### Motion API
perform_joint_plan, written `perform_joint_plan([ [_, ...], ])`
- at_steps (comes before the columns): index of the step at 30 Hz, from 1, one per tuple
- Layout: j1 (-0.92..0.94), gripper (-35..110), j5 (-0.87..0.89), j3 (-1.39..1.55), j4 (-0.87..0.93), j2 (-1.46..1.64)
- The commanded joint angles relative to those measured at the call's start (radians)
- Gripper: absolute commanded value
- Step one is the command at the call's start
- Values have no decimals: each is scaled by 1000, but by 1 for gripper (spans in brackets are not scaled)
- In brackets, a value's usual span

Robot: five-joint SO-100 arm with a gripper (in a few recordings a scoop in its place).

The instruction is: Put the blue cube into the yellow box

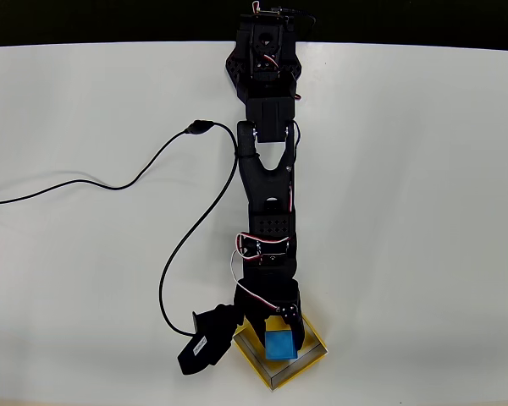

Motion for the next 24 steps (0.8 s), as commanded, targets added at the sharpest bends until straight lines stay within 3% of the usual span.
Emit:
perform_joint_plan([
  [1, -8, 19, -26, -109, -6, 64],
  [11, 9, 37, -63, -69, -44, 60],
  [24, 41, 29, -147, -31, -54, 196],
])
